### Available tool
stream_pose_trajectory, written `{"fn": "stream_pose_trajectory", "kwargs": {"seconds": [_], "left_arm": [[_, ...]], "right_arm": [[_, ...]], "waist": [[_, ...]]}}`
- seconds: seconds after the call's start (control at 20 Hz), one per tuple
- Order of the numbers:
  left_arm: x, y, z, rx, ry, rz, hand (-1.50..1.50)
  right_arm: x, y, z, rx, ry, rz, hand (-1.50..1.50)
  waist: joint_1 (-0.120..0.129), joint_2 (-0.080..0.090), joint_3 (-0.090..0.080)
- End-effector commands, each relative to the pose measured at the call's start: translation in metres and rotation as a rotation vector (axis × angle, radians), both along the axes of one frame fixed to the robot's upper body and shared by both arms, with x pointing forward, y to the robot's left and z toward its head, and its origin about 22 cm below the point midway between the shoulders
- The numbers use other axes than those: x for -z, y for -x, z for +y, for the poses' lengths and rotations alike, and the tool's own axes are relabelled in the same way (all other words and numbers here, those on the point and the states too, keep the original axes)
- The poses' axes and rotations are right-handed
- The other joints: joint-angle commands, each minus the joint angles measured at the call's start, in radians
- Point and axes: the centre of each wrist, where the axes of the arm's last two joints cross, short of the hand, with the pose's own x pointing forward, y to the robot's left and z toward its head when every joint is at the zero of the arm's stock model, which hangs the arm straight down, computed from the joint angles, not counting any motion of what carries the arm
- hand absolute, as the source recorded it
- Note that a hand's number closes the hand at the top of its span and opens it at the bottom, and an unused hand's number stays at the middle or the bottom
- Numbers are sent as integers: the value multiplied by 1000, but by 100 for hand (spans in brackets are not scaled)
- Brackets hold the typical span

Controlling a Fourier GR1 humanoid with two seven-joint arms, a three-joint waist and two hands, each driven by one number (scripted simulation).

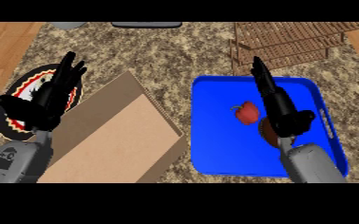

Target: Pick the bell pepper from the tray and place it in the tiered shelf

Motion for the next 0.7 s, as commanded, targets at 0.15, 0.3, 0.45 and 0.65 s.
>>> {"fn": "stream_pose_trajectory", "kwargs": {"seconds": [0.15,0.3,0.45,0.65], "left_arm": [[43,29,14,-119,39,293,0],[48,33,17,-141,68,384,0],[55,35,0,-131,102,466,0],[47,34,-10,-94,110,472,0]], "right_arm": [[-70,-29,-67,-120,150,-327,150],[-97,-29,-136,90,653,-331,150],[-69,-31,-157,57,432,-192,150],[-61,-33,-178,-89,412,-248,-150]], "waist": [[-10,-7,-9],[-41,13,-25],[-6,9,-9],[10,6,-8]]}}
